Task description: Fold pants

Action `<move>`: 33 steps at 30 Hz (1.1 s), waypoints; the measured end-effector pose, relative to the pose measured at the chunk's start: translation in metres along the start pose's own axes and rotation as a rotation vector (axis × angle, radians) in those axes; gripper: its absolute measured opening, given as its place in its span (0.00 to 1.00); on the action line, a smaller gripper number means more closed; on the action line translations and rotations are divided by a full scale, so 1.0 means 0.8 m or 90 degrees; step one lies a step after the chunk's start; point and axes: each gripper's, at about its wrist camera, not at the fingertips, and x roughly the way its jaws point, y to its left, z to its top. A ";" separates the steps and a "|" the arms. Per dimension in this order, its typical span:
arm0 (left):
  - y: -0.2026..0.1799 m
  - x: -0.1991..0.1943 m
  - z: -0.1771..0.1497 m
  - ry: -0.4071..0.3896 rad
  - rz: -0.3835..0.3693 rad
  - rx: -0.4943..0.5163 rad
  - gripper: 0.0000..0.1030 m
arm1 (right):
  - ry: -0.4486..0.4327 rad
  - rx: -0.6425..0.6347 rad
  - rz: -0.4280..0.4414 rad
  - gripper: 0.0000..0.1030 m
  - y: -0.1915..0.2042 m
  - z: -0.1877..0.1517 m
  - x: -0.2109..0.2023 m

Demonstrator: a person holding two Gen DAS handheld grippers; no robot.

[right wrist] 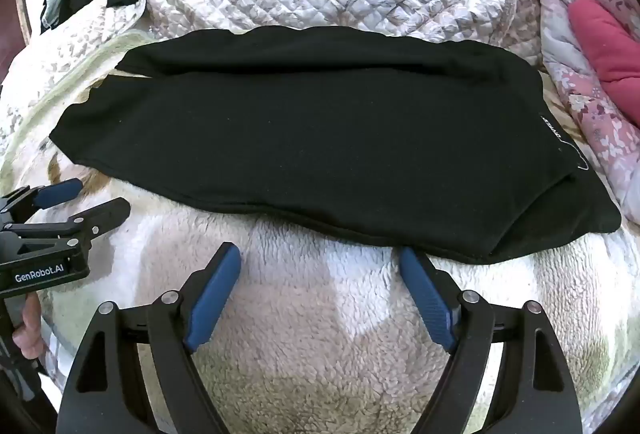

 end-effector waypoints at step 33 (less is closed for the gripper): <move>-0.005 -0.004 -0.001 -0.009 -0.001 0.008 0.88 | -0.004 0.000 0.005 0.80 0.004 -0.003 0.002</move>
